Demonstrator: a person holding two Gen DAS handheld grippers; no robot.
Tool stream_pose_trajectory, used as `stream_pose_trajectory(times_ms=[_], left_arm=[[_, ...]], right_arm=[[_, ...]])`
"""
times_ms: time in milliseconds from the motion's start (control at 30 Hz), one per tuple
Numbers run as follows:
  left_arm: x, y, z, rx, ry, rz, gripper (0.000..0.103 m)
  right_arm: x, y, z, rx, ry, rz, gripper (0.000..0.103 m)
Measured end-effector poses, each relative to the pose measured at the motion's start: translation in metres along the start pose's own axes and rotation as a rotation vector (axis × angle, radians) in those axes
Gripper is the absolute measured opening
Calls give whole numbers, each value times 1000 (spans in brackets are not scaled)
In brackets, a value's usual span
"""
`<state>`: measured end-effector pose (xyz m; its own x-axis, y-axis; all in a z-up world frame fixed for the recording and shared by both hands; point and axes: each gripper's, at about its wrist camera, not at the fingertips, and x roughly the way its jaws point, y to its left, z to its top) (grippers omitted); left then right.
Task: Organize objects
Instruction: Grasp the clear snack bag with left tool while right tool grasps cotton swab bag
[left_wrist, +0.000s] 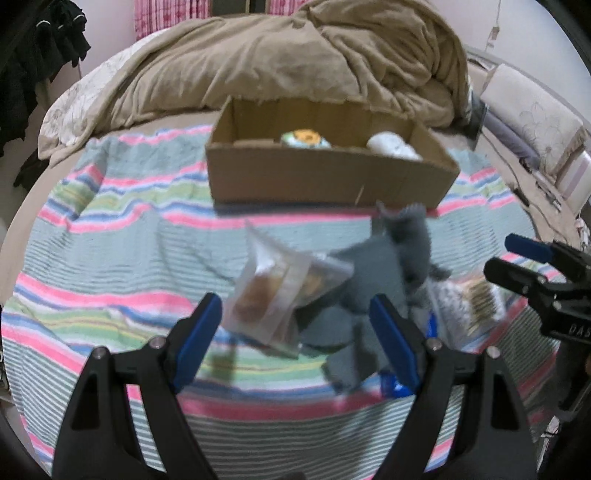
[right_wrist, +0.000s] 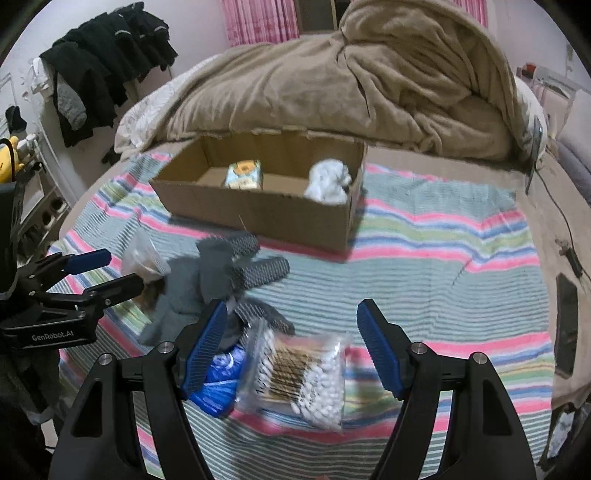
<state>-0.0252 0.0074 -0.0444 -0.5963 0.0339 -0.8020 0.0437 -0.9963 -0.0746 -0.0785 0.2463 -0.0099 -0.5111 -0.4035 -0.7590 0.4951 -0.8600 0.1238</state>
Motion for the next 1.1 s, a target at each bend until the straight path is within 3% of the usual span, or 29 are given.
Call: stream_pose_trajectory(times_ms=[233,633,733,800,900,1100], left_arm=[[10,-2,-9,6,21,-19,84],[25,21,1,16,21,58,83],[31,21,1,36,21,61,76],[37,21,0,38,34,60,64],[39,23,0,31,29,48,62],[36,26,0,24,15,18,53]], right_arm=[[21,-6,-15,3,67,-4,76],[36,-17,-31,30,130,-10,76],[37,-15,-31,25,143,-6,76],[39,-12,-31,17,156,-2,76],[42,-3,-34,-2,173,-6,75],[42,5,-35,-31,168,-40,64]])
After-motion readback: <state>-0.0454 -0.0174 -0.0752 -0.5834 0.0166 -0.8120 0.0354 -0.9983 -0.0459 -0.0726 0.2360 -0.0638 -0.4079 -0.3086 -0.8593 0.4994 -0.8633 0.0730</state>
